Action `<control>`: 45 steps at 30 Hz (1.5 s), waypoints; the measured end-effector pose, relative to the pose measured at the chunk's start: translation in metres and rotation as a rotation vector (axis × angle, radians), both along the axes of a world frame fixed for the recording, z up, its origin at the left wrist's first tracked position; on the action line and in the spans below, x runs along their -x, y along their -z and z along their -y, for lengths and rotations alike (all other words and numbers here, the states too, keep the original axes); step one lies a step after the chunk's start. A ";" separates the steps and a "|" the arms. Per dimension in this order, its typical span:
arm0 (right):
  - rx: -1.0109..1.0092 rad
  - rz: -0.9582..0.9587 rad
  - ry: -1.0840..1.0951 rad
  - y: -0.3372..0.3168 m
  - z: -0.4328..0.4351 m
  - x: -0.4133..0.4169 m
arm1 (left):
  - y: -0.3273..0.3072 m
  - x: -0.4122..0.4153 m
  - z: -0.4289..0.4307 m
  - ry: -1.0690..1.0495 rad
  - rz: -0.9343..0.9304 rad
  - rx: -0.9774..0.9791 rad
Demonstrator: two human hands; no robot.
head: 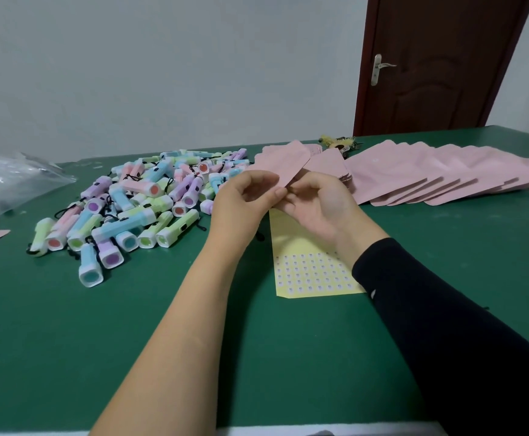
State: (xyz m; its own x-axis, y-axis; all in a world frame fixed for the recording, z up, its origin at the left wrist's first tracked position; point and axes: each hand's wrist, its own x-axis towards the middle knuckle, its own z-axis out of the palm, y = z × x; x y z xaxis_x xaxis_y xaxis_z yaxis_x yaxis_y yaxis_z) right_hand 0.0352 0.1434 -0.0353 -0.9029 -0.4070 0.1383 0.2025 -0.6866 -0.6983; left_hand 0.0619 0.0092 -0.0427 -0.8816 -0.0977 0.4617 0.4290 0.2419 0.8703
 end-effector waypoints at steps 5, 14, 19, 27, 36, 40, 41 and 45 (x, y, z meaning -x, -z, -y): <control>-0.039 0.030 0.044 0.000 -0.001 0.000 | 0.001 0.002 0.004 0.035 0.051 -0.003; -0.084 0.012 0.051 0.002 -0.003 0.001 | 0.000 0.001 0.004 -0.009 0.039 0.040; -0.208 -0.118 0.130 0.001 0.006 -0.002 | 0.001 0.002 -0.002 -0.142 -0.044 0.148; -1.096 -0.569 0.704 -0.003 0.023 -0.010 | 0.000 -0.002 -0.014 -0.208 -0.105 0.134; -1.088 -0.575 0.762 -0.004 0.028 -0.019 | -0.003 -0.004 -0.012 -0.221 -0.054 0.030; -1.028 -0.508 0.728 -0.005 0.026 -0.017 | -0.004 -0.001 -0.010 -0.165 -0.017 -0.047; -0.995 -0.471 0.721 -0.005 0.025 -0.016 | -0.005 0.000 -0.009 -0.150 0.001 -0.102; -0.910 -0.391 0.692 -0.003 0.022 -0.012 | -0.007 0.000 -0.004 -0.073 0.042 -0.214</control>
